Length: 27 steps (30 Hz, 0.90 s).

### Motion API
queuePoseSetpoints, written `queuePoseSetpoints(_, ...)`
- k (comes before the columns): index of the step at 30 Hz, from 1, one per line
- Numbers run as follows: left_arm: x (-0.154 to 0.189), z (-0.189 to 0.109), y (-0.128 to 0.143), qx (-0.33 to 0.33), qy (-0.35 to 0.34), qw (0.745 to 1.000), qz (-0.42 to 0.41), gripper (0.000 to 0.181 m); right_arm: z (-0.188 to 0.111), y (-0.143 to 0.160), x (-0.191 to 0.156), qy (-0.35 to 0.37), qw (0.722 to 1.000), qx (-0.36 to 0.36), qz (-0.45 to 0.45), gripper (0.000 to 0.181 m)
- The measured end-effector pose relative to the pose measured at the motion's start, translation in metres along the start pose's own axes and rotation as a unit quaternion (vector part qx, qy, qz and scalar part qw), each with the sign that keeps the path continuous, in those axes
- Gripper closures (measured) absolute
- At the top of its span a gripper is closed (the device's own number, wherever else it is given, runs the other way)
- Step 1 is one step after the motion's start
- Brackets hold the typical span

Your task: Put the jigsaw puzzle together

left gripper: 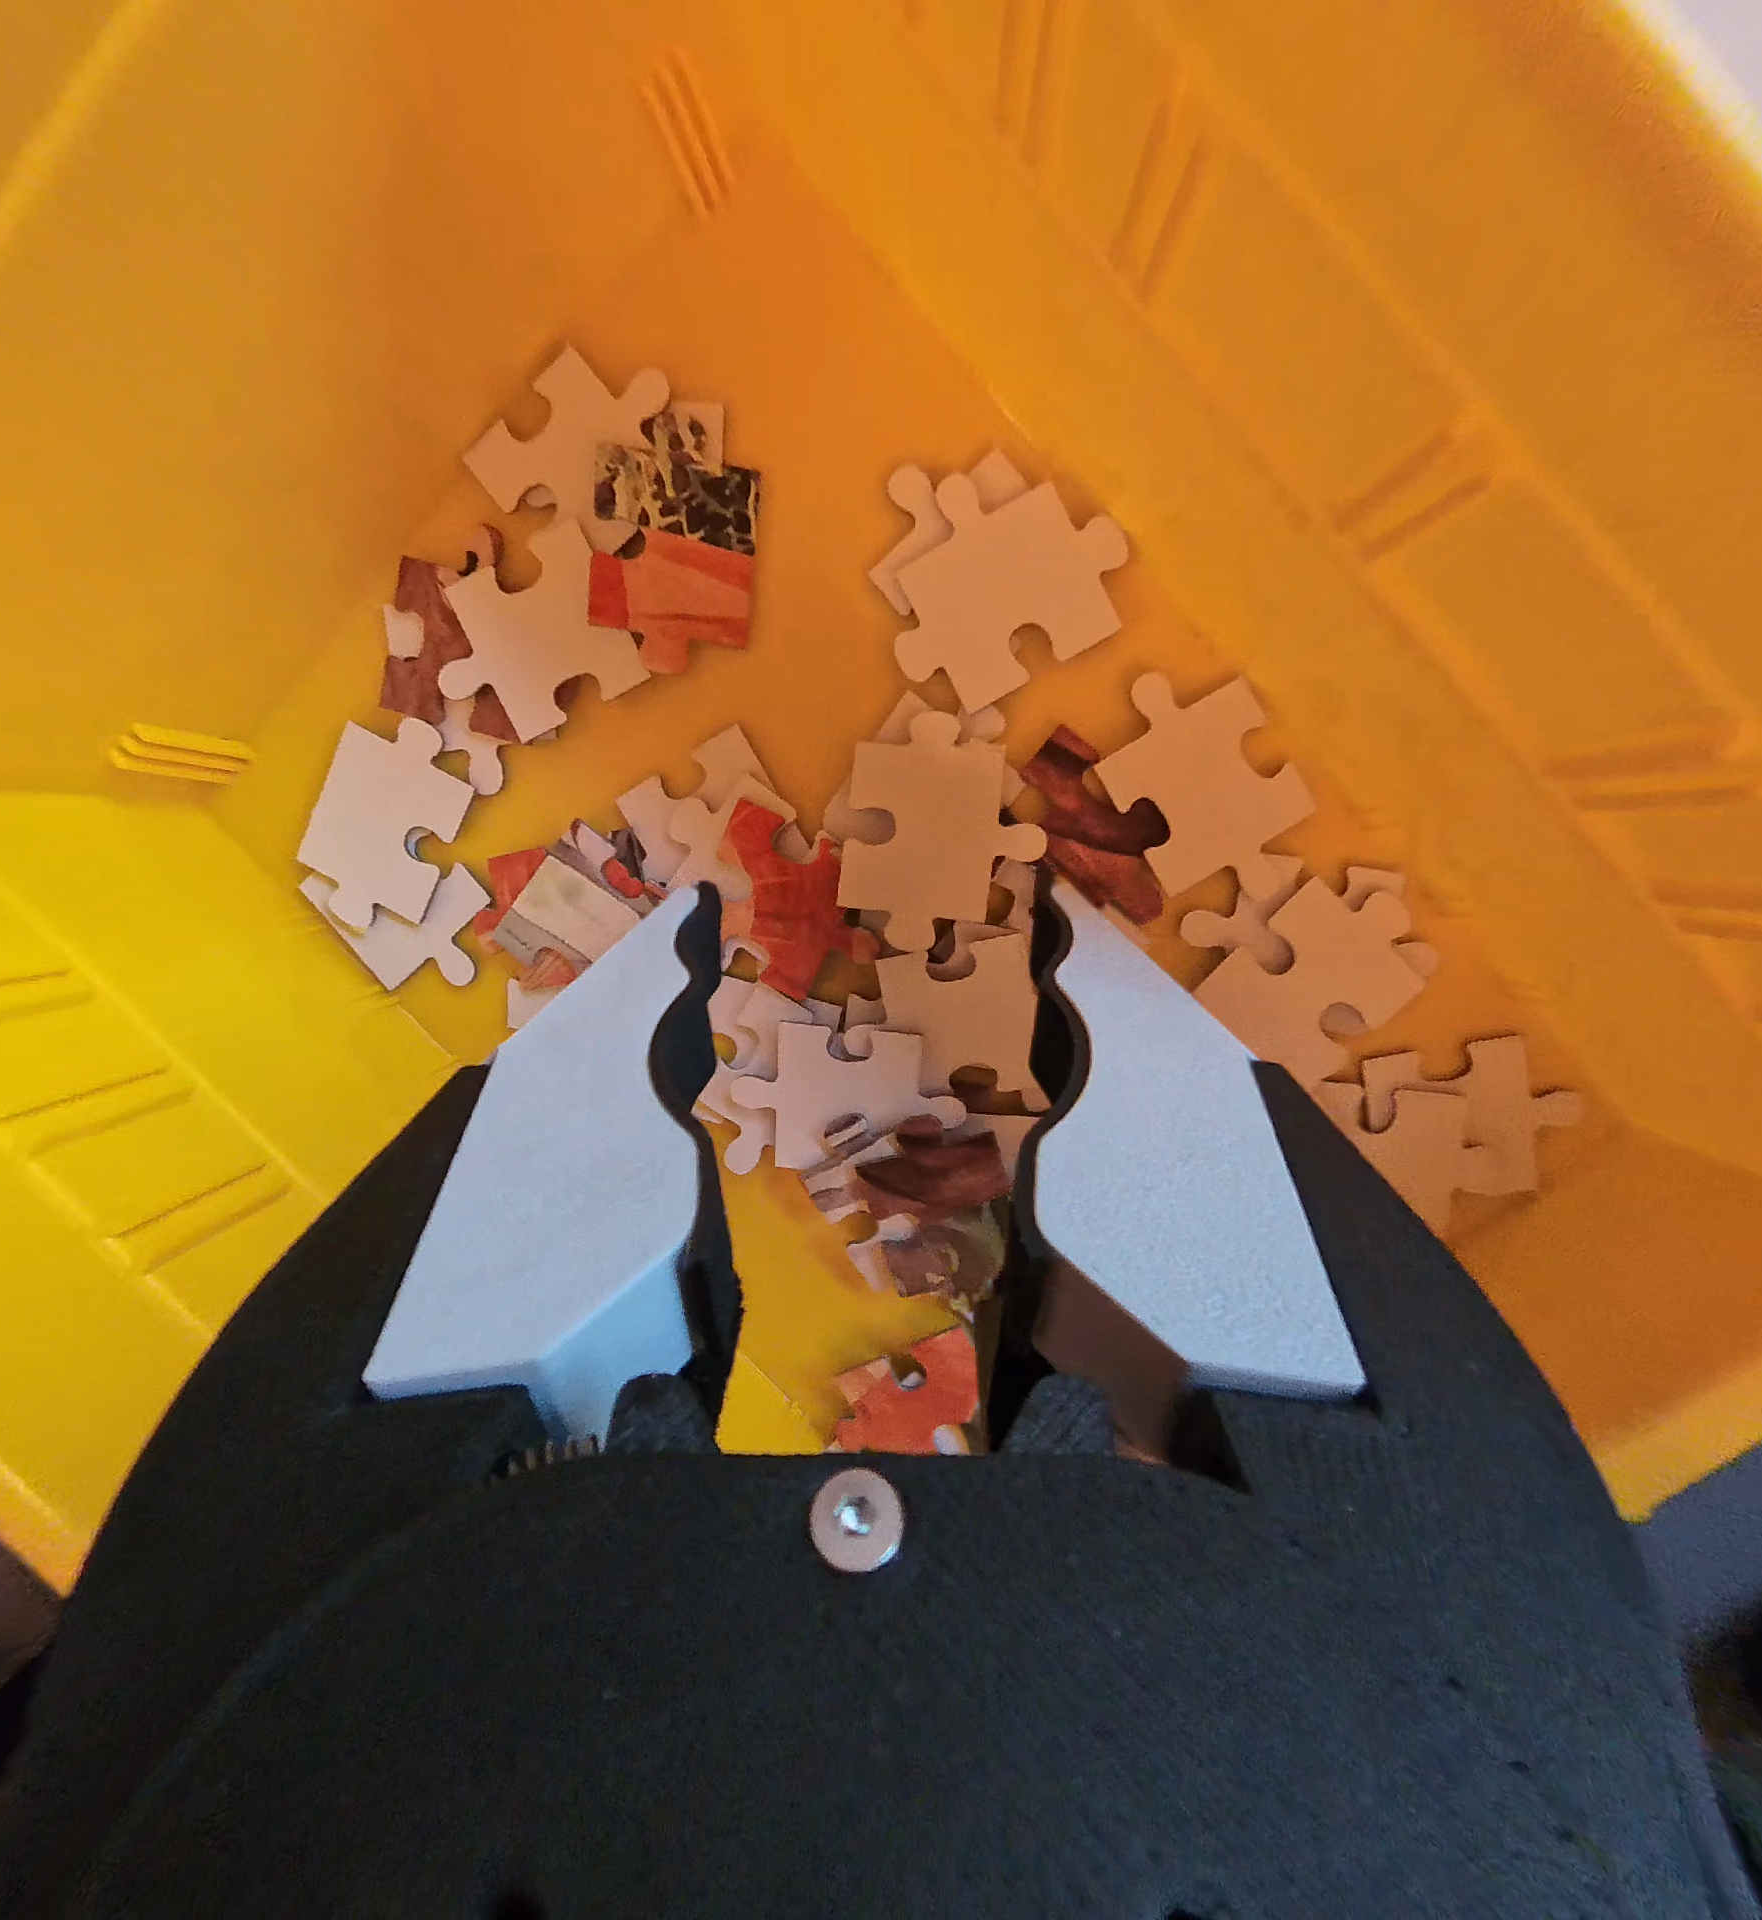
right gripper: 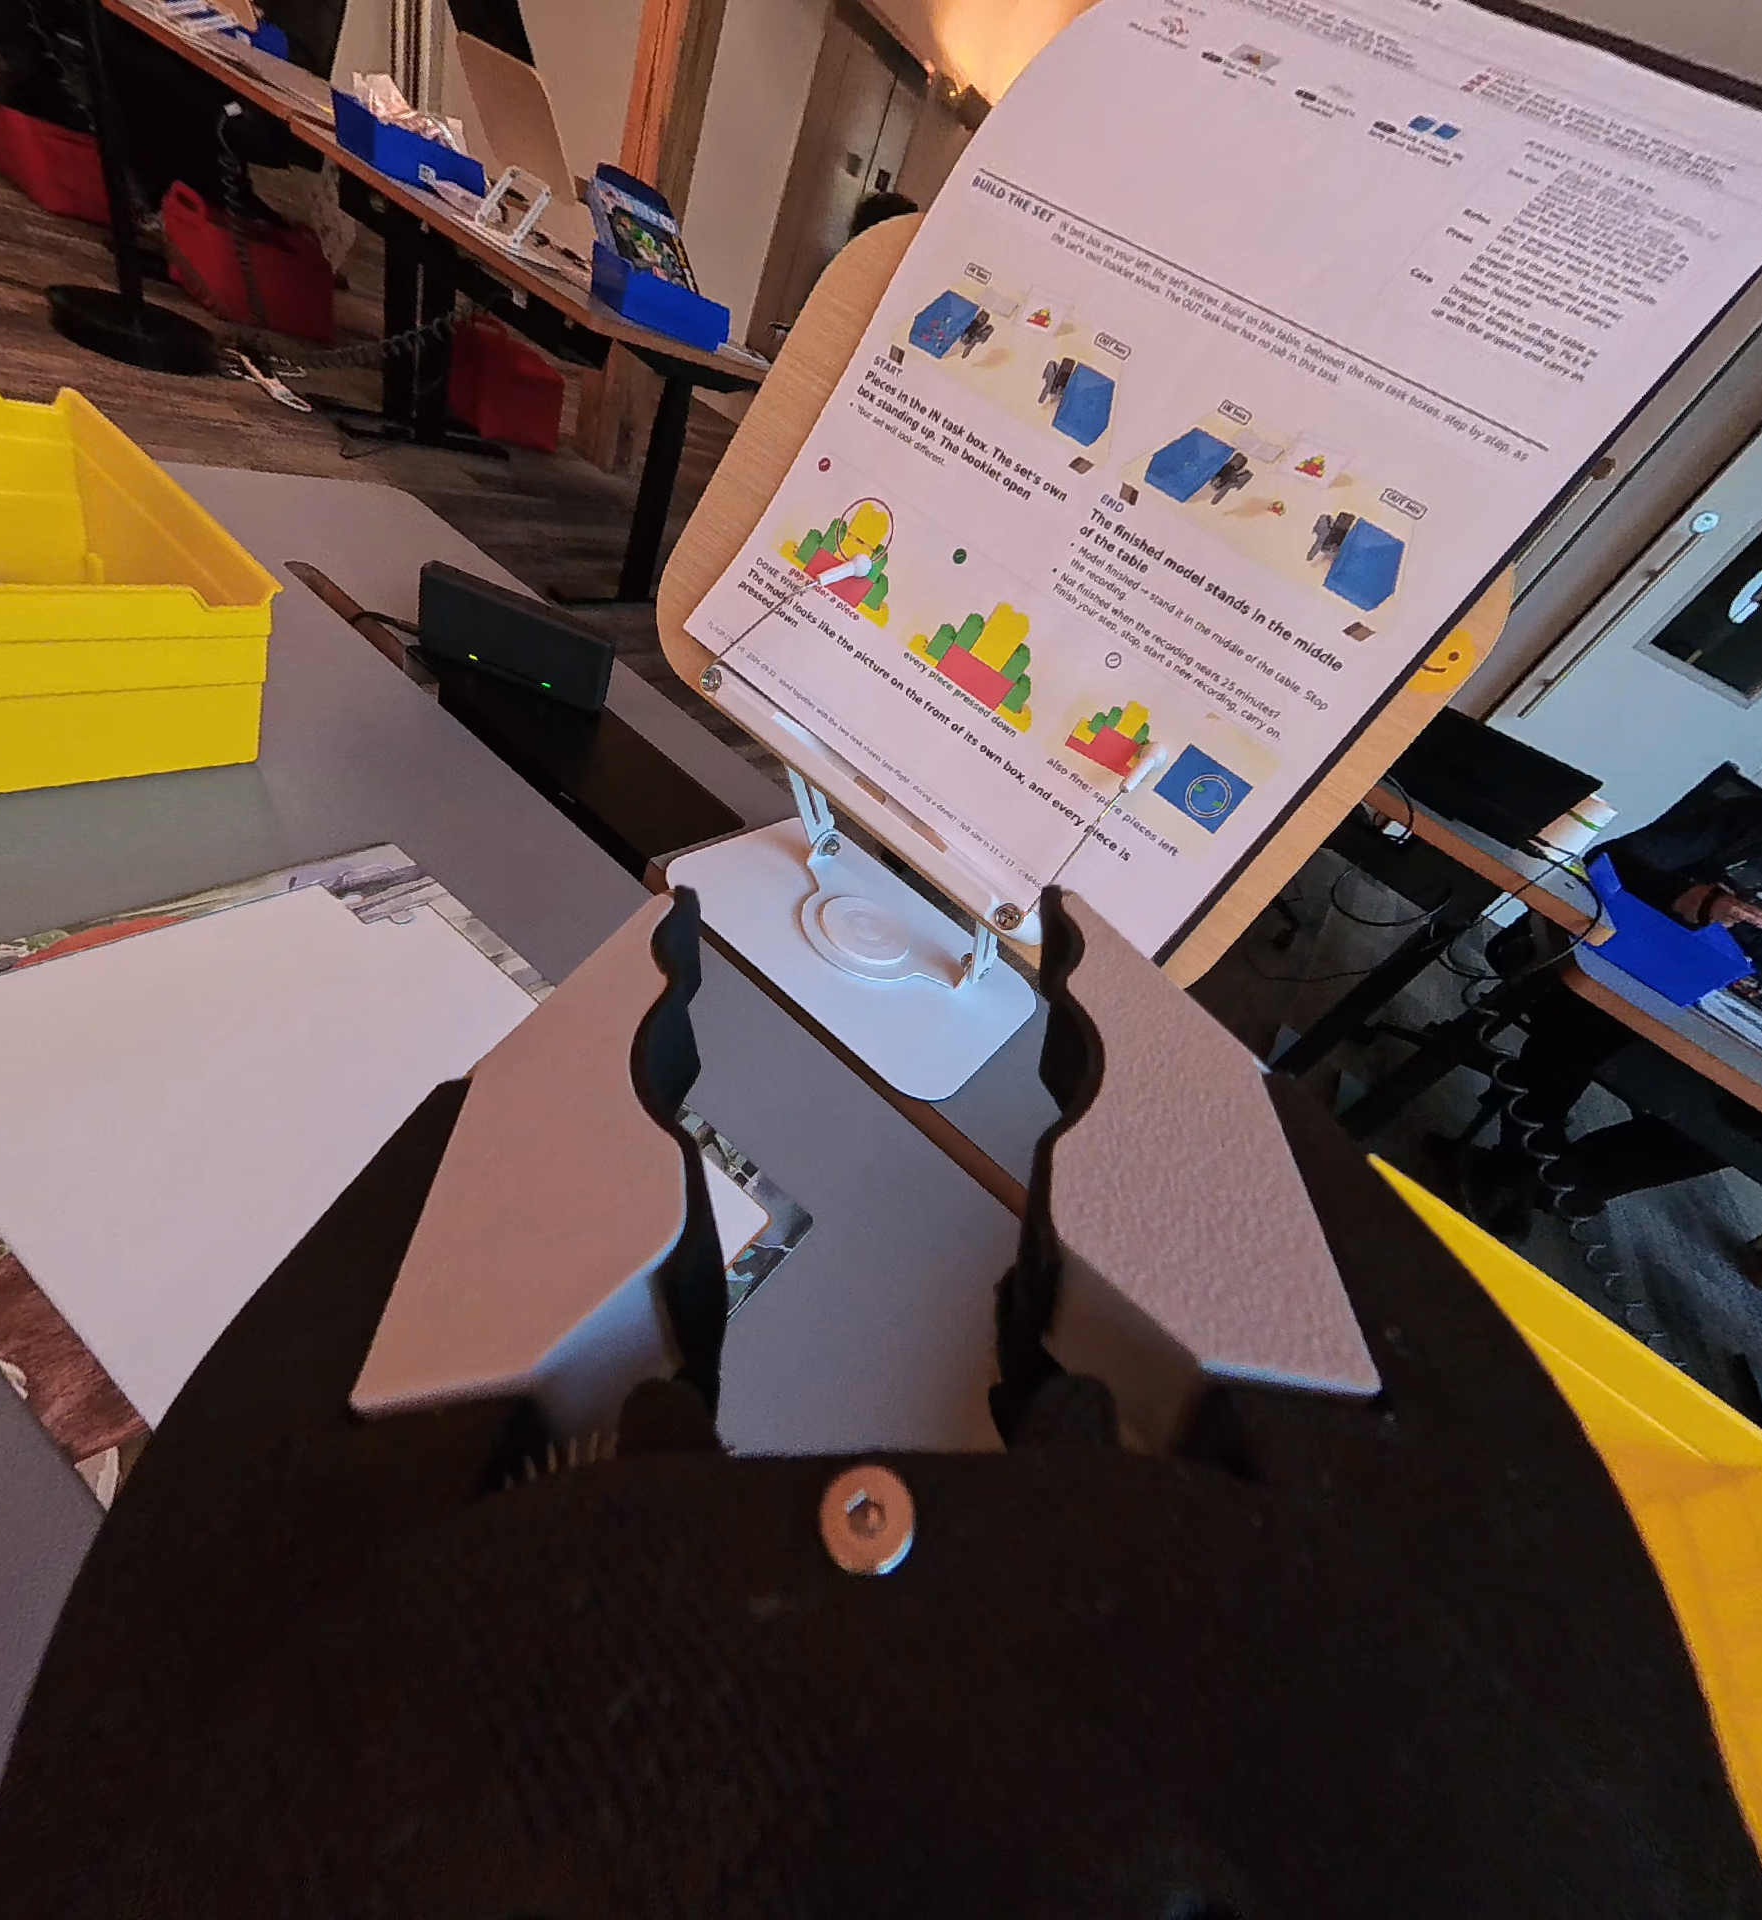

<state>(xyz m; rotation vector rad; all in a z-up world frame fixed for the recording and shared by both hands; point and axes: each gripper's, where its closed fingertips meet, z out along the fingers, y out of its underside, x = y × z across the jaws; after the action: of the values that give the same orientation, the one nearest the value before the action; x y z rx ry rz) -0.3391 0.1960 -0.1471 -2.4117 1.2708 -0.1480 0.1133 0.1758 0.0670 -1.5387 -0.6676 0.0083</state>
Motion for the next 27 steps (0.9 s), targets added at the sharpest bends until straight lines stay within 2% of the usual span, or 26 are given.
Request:
queuePoseSetpoints(5,0.001,0.011,0.007,-0.028,-0.005,0.999,0.022,0.129,0.001,0.003,-0.001,-0.004,1.000,-0.006,-0.001,0.117)
queuePoseSetpoints(7,0.004,0.012,0.004,-0.024,0.001,0.999,0.029,0.149,0.001,0.004,-0.001,-0.006,1.000,-0.007,-0.001,0.118)
queuePoseSetpoints(8,0.004,0.011,0.005,-0.025,-0.001,0.999,0.033,0.152,0.001,0.005,-0.001,-0.006,1.000,-0.008,-0.001,0.118)
queuePoseSetpoints(11,0.002,0.006,0.007,-0.025,-0.007,0.999,0.036,0.152,0.001,0.006,-0.001,-0.006,1.000,-0.010,0.000,0.119)
queuePoseSetpoints(15,0.003,-0.010,-0.003,0.017,-0.003,0.999,0.032,0.152,0.004,0.009,-0.003,-0.007,1.000,-0.016,-0.002,0.119)
queuePoseSetpoints(18,0.010,-0.036,-0.025,0.084,0.001,0.996,0.042,0.152,0.007,0.008,-0.010,-0.017,1.000,-0.015,-0.006,0.120)
queuePoseSetpoints(21,0.029,-0.078,-0.060,0.184,0.005,0.980,0.077,0.152,0.010,-0.005,-0.033,-0.055,0.998,0.008,-0.019,0.123)
queuePoseSetpoints(25,0.081,-0.148,-0.112,0.328,0.000,0.927,0.182,0.152,0.009,-0.048,-0.098,-0.167,0.983,0.072,-0.011,0.126)
queuePoseSetpoints(27,0.109,-0.173,-0.128,0.361,-0.018,0.903,0.233,0.153,0.001,-0.071,-0.136,-0.219,0.969,0.106,-0.038,0.126)
